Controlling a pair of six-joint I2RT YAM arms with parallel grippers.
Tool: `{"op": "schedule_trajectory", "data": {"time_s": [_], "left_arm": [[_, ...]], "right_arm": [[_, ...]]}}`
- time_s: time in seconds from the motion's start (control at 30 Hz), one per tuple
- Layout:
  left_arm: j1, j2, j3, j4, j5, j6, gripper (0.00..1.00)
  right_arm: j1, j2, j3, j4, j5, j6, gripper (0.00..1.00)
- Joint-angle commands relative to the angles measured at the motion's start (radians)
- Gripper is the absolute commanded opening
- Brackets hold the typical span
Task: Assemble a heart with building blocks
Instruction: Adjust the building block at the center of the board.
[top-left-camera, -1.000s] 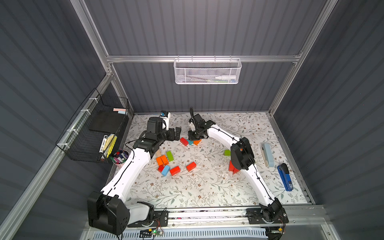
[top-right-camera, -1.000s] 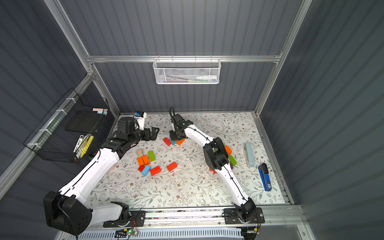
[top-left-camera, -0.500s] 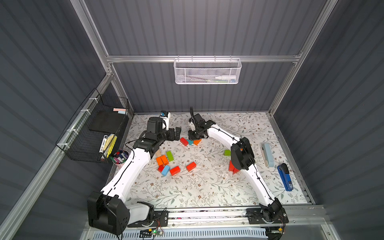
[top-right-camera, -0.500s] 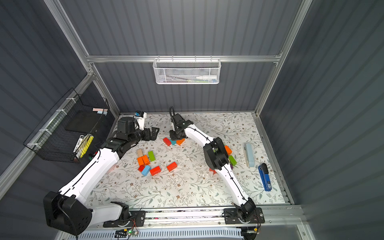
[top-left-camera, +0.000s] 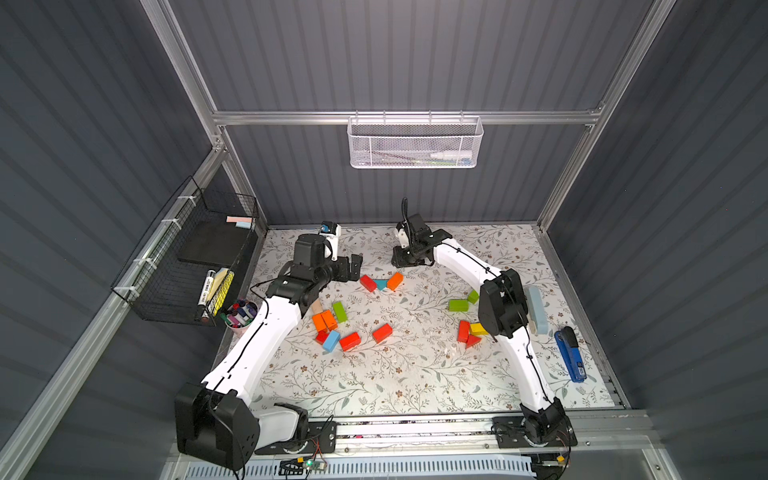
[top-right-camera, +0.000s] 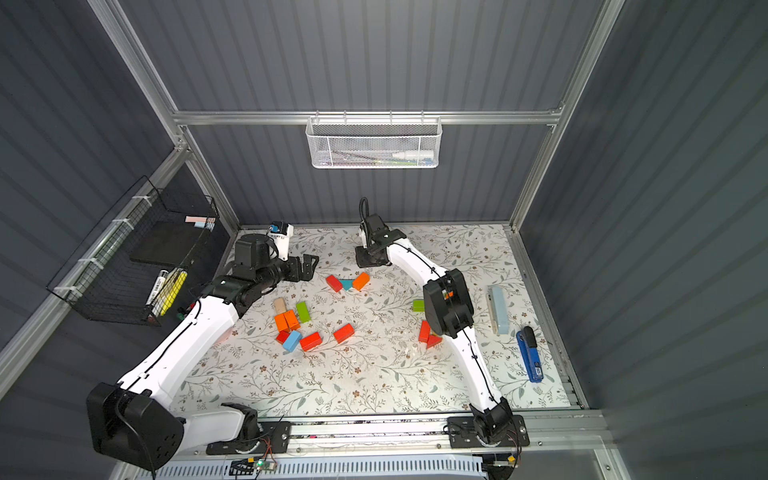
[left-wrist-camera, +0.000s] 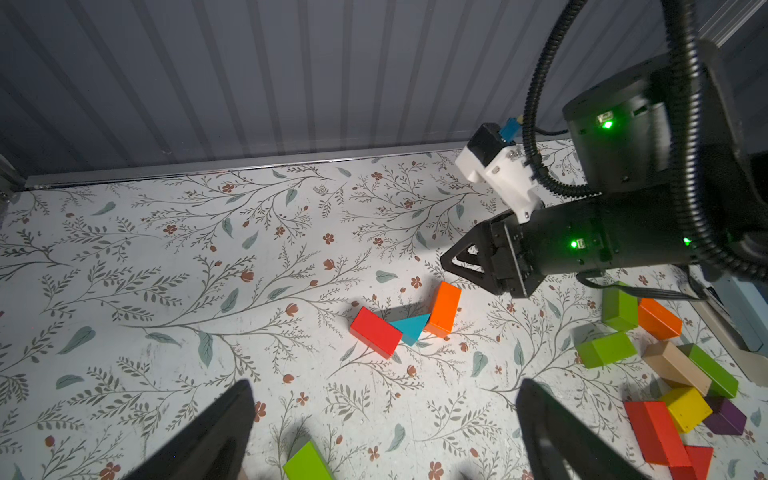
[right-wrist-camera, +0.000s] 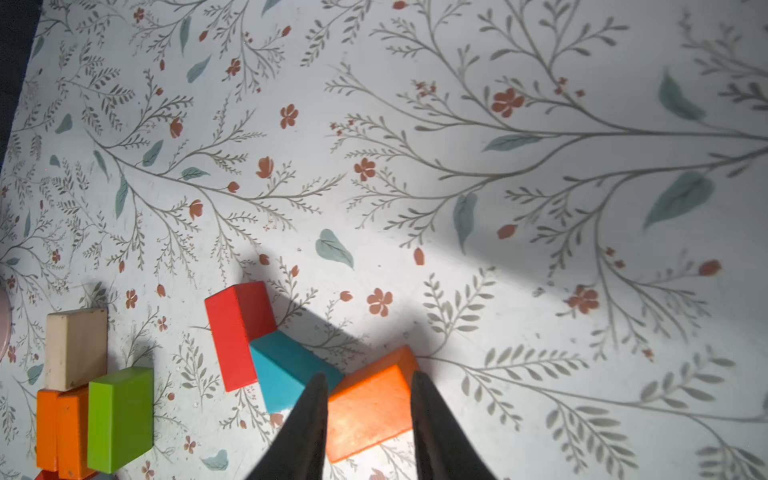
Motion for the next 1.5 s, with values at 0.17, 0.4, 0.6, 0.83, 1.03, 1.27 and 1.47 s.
{"op": "schedule_trajectory", "data": {"time_s": [0.17, 0.4, 0.6, 0.83, 1.03, 1.27, 1.47], "left_arm": [[0.008, 0.009, -0.013, 0.009, 0.015, -0.010, 0.99], [0.008, 0.009, -0.013, 0.009, 0.016, -0.008, 0.99], [0.008, 0.009, -0.014, 0.009, 0.016, -0.008, 0.99], [0.008, 0.008, -0.014, 0.009, 0.016, -0.009, 0.99], [0.009, 0.009, -0.014, 0.009, 0.016, -0.008, 0.99], [0.008, 0.011, -0.015, 0.009, 0.017, -0.009, 0.99], [0.008, 0.011, -0.014, 0.009, 0.018, -0.008, 0.99]], "right_arm": [[-0.042, -0.023, -0.077, 0.004, -0.035, 0.045, 0.34], [-0.056, -0.020, -0.137, 0.085, -0.202, 0.085, 0.34], [-0.056, -0.019, -0.163, 0.116, -0.242, 0.093, 0.34], [-0.056, -0.018, -0.168, 0.116, -0.249, 0.093, 0.33], [-0.055, -0.019, -0.175, 0.114, -0.258, 0.091, 0.32], [-0.054, -0.022, -0.183, 0.114, -0.266, 0.090, 0.31], [-0.055, -0.028, -0.185, 0.120, -0.274, 0.097, 0.30]]}}
